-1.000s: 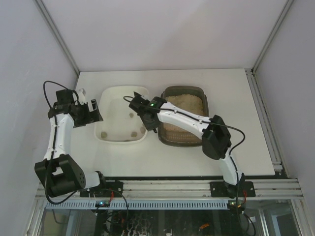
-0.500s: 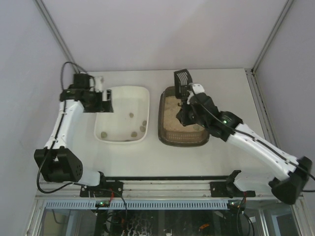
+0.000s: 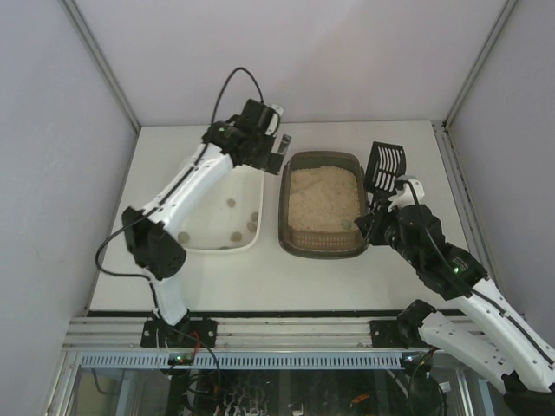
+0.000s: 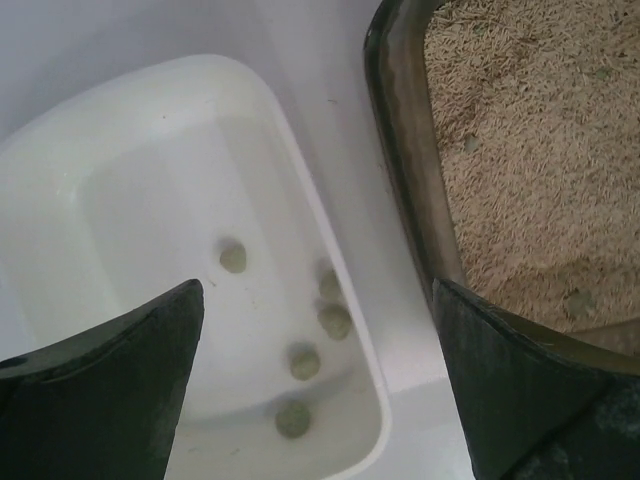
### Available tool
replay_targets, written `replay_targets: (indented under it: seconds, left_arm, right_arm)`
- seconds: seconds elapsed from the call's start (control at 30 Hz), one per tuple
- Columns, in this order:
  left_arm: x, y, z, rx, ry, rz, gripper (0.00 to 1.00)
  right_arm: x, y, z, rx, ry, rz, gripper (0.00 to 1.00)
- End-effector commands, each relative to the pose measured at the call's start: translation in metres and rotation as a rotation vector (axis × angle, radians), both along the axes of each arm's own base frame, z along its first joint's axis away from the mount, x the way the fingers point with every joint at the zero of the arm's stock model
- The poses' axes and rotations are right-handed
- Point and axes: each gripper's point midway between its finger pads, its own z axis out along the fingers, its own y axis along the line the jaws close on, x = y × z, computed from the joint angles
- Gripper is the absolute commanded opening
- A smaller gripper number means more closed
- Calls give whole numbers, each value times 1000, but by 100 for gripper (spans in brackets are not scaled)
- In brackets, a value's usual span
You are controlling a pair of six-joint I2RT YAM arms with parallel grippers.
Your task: Clean the litter box
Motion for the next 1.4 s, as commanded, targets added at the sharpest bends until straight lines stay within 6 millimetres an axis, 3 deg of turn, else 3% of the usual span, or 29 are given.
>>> replay_targets:
  seconds: [0.0, 0.13, 0.4, 0.63, 0.9, 1.13, 1.37]
  left_arm:
    - [12, -34, -1, 57, -58, 158, 100]
    - [14, -65, -26, 21, -13, 173, 100]
    - [40, -84, -40, 56, -74, 272, 99]
    - [56, -84, -65, 72, -93, 330, 99]
    - [62, -100, -91, 5, -56, 307, 98]
    - [70, -108, -123, 0, -7, 243, 87]
    - [85, -96, -141, 35, -2, 230, 77]
  right_arm:
    - [2, -5, 0, 63, 1, -65, 0]
    - [0, -5, -3, 80, 22, -78, 0]
    - [8, -9, -5, 48, 11, -102, 0]
    - [15, -13, -2, 72, 8, -128, 0]
    - [14, -16, -4, 76, 18, -139, 0]
    - [12, -19, -5, 93, 31, -161, 0]
    - [12, -18, -7, 96, 43, -166, 0]
